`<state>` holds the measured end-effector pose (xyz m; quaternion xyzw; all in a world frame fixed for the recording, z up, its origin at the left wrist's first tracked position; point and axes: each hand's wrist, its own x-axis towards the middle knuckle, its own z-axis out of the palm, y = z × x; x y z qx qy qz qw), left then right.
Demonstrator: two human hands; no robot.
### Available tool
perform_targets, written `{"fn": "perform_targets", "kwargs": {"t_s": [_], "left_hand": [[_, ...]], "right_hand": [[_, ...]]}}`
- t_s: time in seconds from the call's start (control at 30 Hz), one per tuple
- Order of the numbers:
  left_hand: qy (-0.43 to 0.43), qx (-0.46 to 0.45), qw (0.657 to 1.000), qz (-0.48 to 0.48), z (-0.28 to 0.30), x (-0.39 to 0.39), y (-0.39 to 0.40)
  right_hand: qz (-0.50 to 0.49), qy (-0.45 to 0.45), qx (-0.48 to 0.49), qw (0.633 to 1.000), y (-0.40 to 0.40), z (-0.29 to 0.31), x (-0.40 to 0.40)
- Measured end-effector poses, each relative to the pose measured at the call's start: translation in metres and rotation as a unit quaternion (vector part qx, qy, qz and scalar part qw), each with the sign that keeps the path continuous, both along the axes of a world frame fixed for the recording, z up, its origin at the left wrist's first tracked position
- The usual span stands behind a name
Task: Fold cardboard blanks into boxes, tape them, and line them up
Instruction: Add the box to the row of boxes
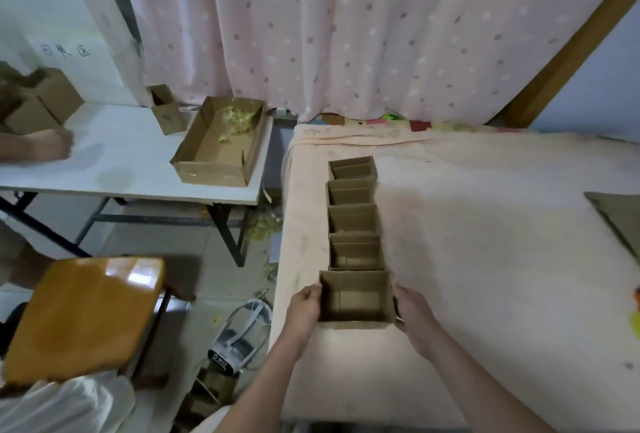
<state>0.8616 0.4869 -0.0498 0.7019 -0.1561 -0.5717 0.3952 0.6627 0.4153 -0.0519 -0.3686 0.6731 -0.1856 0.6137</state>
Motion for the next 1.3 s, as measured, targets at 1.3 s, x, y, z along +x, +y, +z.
{"fn": "perform_targets", "kwargs": {"t_s": [1.3], "left_hand": [[-0.366,-0.019,0.917,-0.157,0.004,-0.012,-0.042]], "right_hand": [[0.203,0.224,-0.154,0.941,-0.042,0.019,-0.013]]}}
